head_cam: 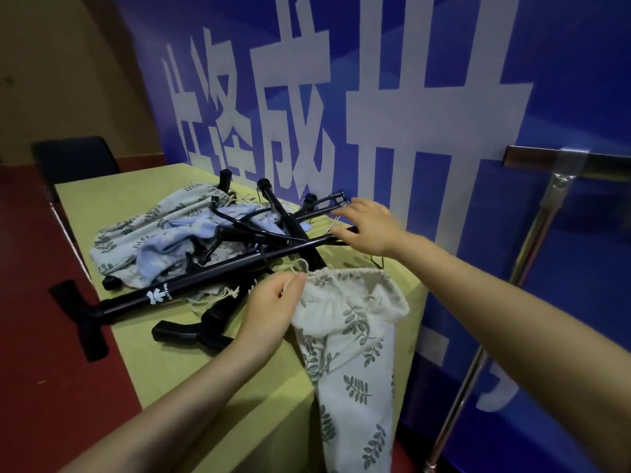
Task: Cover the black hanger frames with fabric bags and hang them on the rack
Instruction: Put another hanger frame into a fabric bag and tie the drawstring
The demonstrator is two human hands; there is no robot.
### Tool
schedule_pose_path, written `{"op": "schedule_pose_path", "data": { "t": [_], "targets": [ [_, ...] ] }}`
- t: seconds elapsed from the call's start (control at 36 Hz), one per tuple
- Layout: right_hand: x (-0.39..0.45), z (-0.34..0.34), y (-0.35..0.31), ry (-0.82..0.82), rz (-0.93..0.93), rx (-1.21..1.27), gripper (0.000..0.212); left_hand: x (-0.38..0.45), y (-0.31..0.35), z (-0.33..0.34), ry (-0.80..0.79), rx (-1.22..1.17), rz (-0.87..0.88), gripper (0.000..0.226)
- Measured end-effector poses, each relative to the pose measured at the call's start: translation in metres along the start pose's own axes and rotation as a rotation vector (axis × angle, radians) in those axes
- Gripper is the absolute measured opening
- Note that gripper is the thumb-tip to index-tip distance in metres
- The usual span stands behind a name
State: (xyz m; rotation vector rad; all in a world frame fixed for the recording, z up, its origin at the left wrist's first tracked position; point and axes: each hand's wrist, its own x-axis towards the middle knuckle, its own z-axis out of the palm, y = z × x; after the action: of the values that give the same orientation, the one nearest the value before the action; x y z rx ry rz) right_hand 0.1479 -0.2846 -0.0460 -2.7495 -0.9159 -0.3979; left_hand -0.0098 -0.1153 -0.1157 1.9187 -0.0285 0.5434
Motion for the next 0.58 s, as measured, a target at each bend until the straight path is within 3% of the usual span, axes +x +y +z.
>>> {"op": "schedule_pose_path", "data": {
  "t": [0.06,0.17,0.33,0.5,0.58],
  "targets": [
    [0.006,0.008,-0.001,-0.105,-0.030,-0.047,0.036,0.007,0.000,-0.005,0.052,0.156,0.100,0.043],
    [-0.002,0.014,-0.009,-0.141,-0.154,0.002,0.033,0.021,0.002,-0.011,0.064,0.363,0.197,0.043],
    [-0.016,0.018,-0.018,-0.197,-0.276,0.112,0.034,0.048,-0.005,-0.016,-0.045,0.551,0.136,0.051],
    [-0.010,0.012,-0.001,-0.263,-0.241,0.228,0.034,0.043,-0.010,-0.012,-0.022,0.615,0.252,0.043],
    [-0.002,-0.003,0.010,-0.377,-0.072,0.467,0.029,0.043,-0.010,-0.013,-0.012,0.632,0.269,0.045]
  ]
}}
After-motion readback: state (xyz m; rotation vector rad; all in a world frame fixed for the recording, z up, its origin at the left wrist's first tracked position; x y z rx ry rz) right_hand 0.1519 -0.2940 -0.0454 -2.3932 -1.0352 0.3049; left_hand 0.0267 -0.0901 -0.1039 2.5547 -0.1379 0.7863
